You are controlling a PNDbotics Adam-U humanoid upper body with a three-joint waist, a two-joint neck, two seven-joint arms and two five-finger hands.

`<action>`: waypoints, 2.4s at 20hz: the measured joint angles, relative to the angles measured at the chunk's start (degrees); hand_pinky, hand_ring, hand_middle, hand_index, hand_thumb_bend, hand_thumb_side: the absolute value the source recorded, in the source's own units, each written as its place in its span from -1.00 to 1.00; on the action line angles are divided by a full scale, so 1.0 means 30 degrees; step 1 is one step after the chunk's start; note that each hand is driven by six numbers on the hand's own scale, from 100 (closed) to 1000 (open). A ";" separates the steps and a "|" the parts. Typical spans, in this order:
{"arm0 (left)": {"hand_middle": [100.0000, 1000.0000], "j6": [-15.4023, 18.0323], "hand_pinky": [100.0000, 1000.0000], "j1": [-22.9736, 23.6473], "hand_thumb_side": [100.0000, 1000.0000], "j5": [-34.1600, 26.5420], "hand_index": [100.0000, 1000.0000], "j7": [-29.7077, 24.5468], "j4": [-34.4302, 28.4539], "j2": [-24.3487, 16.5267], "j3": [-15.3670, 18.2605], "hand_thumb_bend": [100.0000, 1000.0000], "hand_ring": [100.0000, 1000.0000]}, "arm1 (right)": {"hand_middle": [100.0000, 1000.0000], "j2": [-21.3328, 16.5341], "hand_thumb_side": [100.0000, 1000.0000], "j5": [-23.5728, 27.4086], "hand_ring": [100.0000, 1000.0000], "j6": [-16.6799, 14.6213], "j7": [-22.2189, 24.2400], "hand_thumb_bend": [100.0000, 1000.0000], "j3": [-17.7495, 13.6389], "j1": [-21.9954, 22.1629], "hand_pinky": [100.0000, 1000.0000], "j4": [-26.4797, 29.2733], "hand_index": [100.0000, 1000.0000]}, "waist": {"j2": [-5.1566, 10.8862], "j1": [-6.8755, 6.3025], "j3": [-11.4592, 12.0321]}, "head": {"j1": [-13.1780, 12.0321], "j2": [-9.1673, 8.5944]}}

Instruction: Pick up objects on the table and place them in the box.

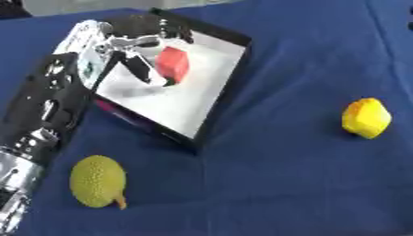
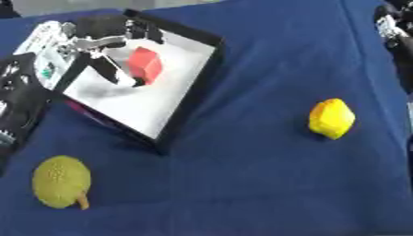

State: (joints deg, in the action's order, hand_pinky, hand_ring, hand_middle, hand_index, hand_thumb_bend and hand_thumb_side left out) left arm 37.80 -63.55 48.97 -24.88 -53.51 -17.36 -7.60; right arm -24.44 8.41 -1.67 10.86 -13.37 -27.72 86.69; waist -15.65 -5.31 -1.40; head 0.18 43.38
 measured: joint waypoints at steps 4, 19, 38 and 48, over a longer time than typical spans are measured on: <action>0.67 -0.1795 0.73 -0.0106 -0.75 -0.5047 0.74 -0.1207 -0.2481 -0.1315 0.0604 -1.00 0.61 | 1.00 0.0000 -0.18 0.0000 1.00 0.0026 0.0018 -1.00 0.0001 0.0007 1.00 0.0002 0.92 | 0.0088 -0.0093 0.0140 | 0.0092 0.0103; 0.59 -0.5705 0.62 0.4267 -0.71 -1.5957 0.70 -0.1081 -1.1153 -0.8133 0.0881 -1.00 0.53 | 1.00 -0.0055 -0.18 0.0000 1.00 0.0068 -0.0078 -1.00 -0.0016 0.0169 1.00 0.0011 0.92 | 0.0177 -0.0115 0.0624 | 0.0484 0.0119; 0.55 -0.5257 0.54 1.1952 -0.23 -1.6788 0.71 -0.2630 -1.8291 -1.2001 -0.1317 -1.00 0.49 | 1.00 -0.0210 -0.18 -0.0004 1.00 -0.0106 -0.0193 -1.00 -0.0143 0.0175 1.00 0.0000 0.92 | 0.0301 -0.0115 0.1099 | -0.0177 0.0253; 0.58 -0.5347 0.56 1.2711 -0.11 -1.6692 0.75 -0.5262 -1.9563 -1.2001 -0.1545 -1.00 0.51 | 1.00 -0.0372 -0.18 -0.0022 1.00 -0.0246 -0.0302 -1.00 -0.0238 0.0382 1.00 -0.0128 0.91 | 0.0664 -0.0114 0.1423 | 0.0205 0.0264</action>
State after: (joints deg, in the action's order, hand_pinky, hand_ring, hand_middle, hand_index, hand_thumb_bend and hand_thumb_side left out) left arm 21.76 -25.41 -1.11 -40.67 -112.20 -53.36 -12.23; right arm -25.55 8.34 -2.41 9.96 -14.08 -26.57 86.31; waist -13.66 -5.65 2.87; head 0.79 44.17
